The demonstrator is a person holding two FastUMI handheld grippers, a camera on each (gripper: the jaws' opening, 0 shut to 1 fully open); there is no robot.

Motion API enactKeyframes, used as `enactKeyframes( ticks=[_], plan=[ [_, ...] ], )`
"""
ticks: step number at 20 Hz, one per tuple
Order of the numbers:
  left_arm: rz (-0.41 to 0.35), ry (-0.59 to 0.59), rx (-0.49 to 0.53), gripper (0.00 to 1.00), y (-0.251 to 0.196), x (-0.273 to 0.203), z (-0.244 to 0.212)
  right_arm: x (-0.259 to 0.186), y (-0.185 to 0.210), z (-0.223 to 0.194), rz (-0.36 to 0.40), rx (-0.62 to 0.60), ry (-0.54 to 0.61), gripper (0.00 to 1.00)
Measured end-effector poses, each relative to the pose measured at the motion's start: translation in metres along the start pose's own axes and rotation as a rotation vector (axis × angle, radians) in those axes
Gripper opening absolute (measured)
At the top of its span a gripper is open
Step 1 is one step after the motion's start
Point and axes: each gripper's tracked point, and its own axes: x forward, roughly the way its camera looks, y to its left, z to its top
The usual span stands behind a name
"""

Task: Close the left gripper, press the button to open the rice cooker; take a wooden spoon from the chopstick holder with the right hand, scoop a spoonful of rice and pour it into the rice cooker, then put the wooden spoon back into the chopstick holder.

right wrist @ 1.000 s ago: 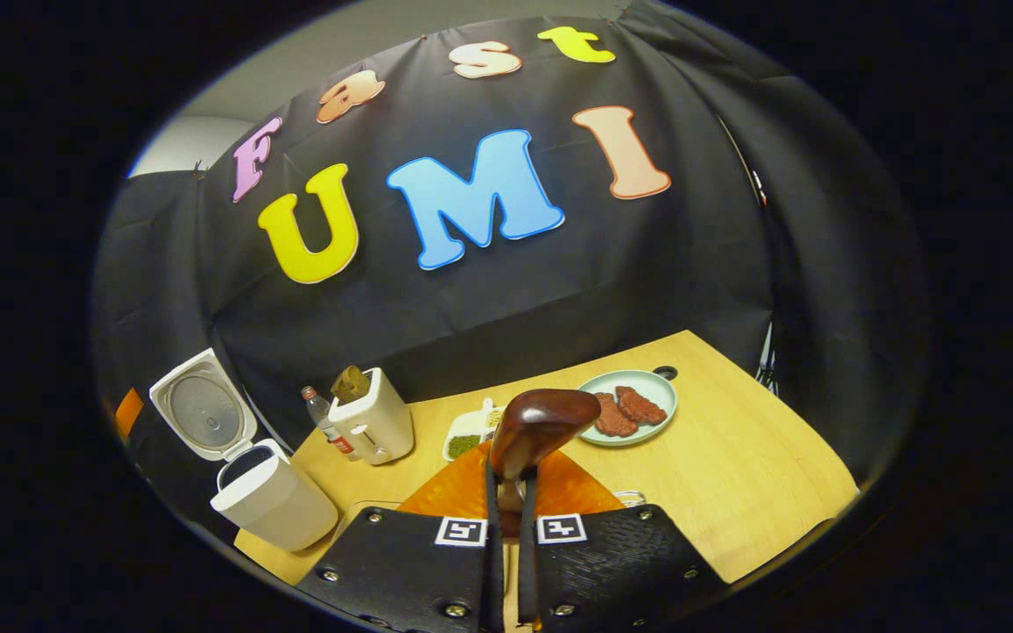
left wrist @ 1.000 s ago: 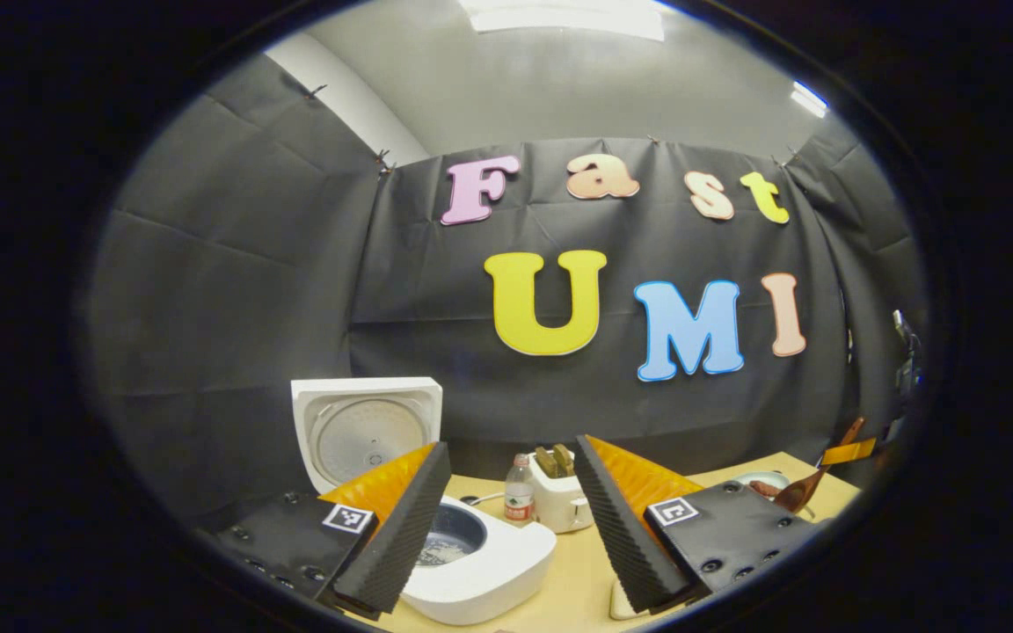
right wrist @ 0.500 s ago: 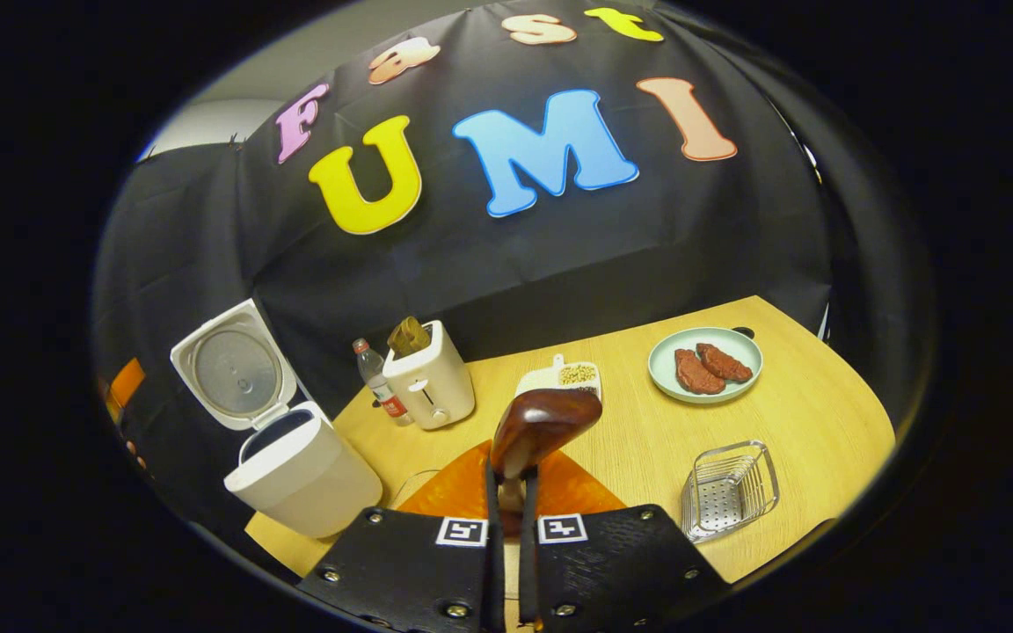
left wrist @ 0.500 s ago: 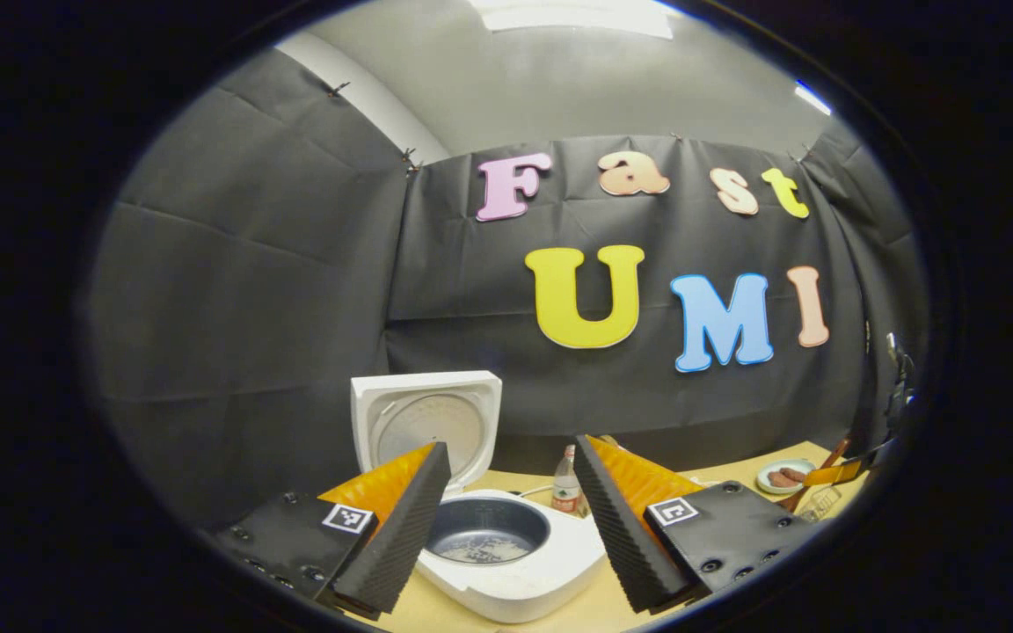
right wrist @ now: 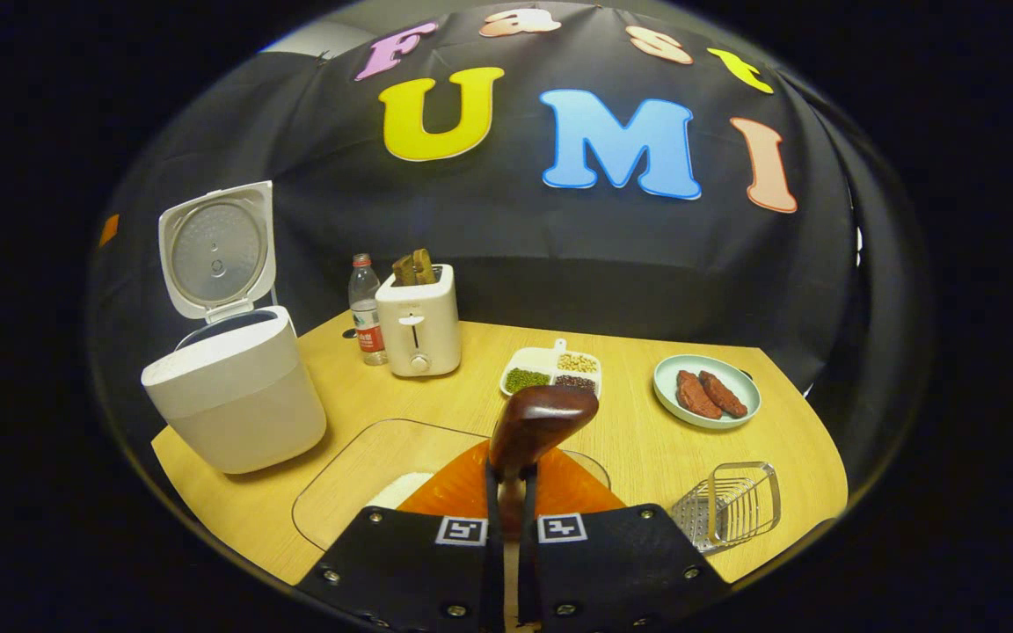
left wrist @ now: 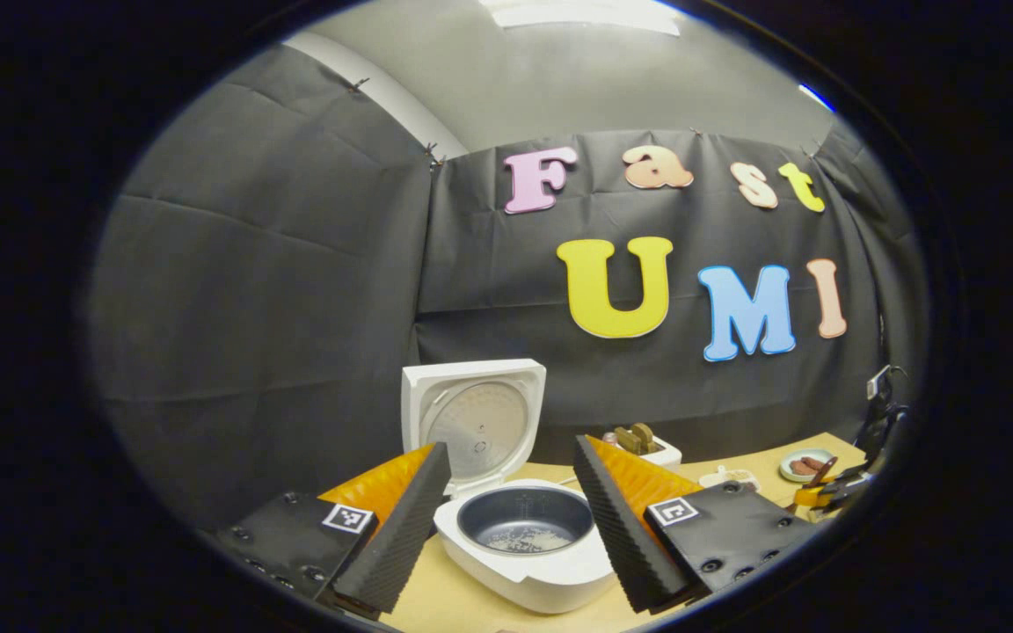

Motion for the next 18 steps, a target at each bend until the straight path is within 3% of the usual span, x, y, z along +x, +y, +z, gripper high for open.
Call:
enactKeyframes(
  ticks=[6, 9, 18],
  plan=[
    [0.006, -0.008, -0.009, 0.98, 0.006, -0.003, -0.001, -0.001, 0.044, -0.008, 0.099, -0.052, 0.014, 0.07],
    [0.009, 0.002, -0.013, 0.95, 0.006, -0.002, -0.003, -0.002, 0.058, -0.012, 0.154, -0.012, 0.034, 0.07],
    [0.01, 0.002, -0.025, 0.98, 0.003, 0.0, 0.003, 0.007, 0.025, -0.012, 0.206, 0.463, 0.092, 0.07]
  ],
)
